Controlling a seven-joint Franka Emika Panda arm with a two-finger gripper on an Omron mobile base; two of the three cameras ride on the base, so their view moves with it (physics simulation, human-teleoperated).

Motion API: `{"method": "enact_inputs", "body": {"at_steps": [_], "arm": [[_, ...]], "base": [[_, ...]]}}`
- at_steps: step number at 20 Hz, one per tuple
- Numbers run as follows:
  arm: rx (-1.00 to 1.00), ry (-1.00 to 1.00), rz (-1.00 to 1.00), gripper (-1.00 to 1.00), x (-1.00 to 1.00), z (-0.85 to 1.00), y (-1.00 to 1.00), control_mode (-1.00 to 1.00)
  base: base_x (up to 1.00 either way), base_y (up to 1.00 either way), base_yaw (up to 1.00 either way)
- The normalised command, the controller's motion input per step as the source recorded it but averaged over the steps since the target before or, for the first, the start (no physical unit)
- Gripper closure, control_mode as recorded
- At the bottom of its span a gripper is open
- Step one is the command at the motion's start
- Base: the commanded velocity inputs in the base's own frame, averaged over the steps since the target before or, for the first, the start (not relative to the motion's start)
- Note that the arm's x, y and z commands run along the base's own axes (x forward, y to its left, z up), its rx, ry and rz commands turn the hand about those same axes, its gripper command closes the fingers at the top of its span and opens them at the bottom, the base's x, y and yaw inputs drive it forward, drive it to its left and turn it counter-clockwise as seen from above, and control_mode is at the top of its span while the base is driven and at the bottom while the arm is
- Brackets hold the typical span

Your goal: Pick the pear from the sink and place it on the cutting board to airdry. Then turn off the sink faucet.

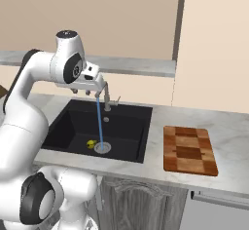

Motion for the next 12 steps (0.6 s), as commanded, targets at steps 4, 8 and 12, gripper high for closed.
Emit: {"method": "enact_inputs", "body": {"at_steps": [4,8,12], "arm": [[-0.01,0.0,0.0,-1.0,-0.03,-0.03,0.14,-1.0],[0.01,0.0,0.0,-1.0,-0.01,-0.2,0.2,-1.0],[0.0,0.0,0.0,-1.0,0.0,-0.27,0.23,-1.0]], "base": [[0.0,0.0,0.0],[0.0,0.0,0.0],[0.0,0.0,0.0]]}}
